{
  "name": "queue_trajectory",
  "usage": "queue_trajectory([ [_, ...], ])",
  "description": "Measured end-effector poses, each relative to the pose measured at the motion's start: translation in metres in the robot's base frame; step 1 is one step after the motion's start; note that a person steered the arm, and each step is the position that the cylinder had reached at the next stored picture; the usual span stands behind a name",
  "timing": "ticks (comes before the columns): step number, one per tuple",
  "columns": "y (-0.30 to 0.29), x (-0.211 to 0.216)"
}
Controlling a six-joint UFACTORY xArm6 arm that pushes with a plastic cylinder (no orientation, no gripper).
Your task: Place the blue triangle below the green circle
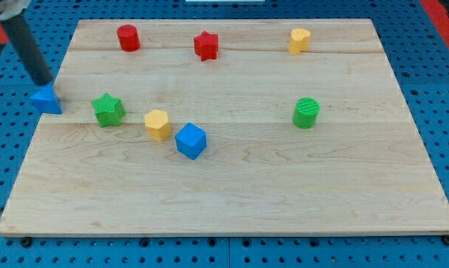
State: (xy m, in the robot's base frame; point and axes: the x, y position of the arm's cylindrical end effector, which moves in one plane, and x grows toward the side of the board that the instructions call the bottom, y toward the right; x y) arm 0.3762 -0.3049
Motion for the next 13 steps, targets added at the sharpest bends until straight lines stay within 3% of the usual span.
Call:
queue_trajectory([
  [2, 0.027, 0.046],
  [4, 0.036, 0.137],
  [5, 0.039, 0.135],
  [6, 0.009, 0.103],
  [7, 0.067, 0.087],
  [8, 0.119, 0.146],
  [9, 0.146, 0.153],
  [11, 0.144, 0.177],
  [13, 0.100, 0.214],
])
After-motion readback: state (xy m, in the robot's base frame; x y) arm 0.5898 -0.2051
